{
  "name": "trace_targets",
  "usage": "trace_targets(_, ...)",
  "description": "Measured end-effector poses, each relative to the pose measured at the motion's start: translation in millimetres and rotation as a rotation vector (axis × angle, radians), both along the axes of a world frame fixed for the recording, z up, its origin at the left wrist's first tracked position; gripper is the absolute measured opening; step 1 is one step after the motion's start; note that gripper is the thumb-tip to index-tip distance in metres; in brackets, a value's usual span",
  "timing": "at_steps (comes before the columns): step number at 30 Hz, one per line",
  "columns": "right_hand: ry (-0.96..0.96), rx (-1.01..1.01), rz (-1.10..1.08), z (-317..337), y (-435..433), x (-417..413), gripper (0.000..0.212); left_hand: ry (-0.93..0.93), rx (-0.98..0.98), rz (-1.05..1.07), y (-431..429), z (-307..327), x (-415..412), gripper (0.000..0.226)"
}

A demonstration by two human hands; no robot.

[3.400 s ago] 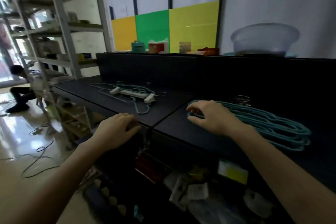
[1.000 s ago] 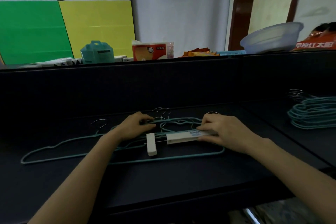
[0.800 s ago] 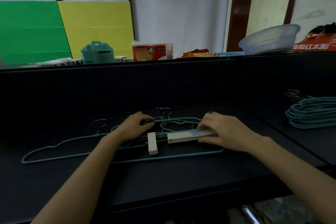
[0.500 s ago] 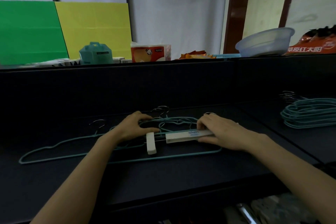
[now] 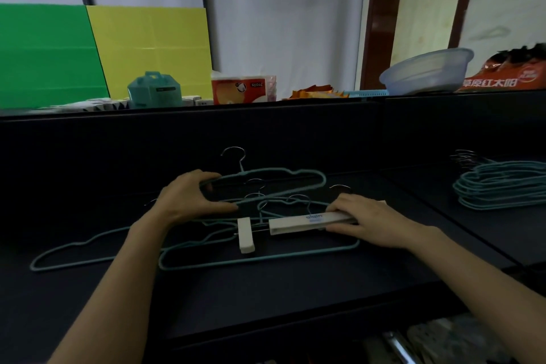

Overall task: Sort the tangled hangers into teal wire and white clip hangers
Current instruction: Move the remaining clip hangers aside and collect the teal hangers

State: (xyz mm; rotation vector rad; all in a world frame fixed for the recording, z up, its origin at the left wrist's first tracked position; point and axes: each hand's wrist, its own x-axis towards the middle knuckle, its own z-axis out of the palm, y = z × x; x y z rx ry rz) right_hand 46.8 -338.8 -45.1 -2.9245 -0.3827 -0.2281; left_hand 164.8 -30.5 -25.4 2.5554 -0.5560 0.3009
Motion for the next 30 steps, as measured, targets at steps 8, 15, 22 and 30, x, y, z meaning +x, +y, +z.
trace_targets(8,-0.179,-0.016,-0.112,19,-3,-4,0.037,-0.216,-0.113,0.105,-7,6,-7,0.087)
trace_targets(15,-0.306,-0.135,-0.220,37,-50,-46,0.041,-0.320,-0.104,0.052,-42,8,-19,0.080)
trace_targets(22,-0.289,-0.100,-0.387,35,-130,-118,0.053,-0.361,-0.030,-0.094,-129,23,-35,0.090)
trace_targets(30,-0.303,-0.038,-0.624,36,-251,-226,0.046,-0.284,-0.045,-0.301,-284,21,-72,0.096)
